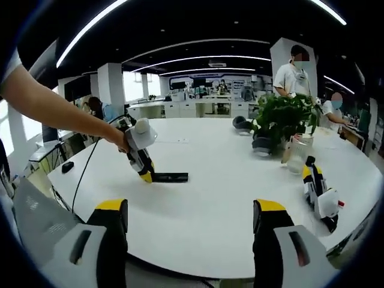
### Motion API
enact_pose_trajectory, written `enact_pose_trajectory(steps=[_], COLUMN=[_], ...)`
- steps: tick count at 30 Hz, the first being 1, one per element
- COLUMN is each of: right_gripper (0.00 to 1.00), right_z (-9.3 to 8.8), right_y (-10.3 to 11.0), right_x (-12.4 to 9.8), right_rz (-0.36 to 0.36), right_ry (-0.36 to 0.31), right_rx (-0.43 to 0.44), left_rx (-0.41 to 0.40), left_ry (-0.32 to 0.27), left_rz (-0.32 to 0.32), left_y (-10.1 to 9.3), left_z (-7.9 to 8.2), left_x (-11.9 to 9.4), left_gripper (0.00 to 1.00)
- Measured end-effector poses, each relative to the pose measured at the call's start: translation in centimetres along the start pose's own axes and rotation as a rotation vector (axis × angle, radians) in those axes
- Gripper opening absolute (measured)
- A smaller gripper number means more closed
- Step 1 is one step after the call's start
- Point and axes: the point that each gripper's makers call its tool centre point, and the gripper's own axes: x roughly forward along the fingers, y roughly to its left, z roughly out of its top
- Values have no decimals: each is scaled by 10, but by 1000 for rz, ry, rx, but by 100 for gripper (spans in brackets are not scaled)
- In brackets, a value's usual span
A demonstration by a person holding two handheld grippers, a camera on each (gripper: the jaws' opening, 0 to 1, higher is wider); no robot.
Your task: Press the specified remote control buttons in sequence, fully releasing each button before pressing the next.
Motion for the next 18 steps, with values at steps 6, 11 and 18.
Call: enact_pose_trajectory(steps=[6, 11, 18], right_gripper=[87, 87, 81], right_z=[-1, -2, -2], right_y=[1, 2, 6], right_x=[0, 0, 0], right_rz=[7, 9, 29], right_ry=[8, 13, 14], right_rx=[2, 1, -2], left_rx=[16, 22, 22], left_ry=[11, 7, -5], left_rz=[-2, -4, -5], left_y=[-10, -18, -28], left_z=[-1, -2, -3], left_x=[-1, -1, -3], left_gripper=[23, 23, 23])
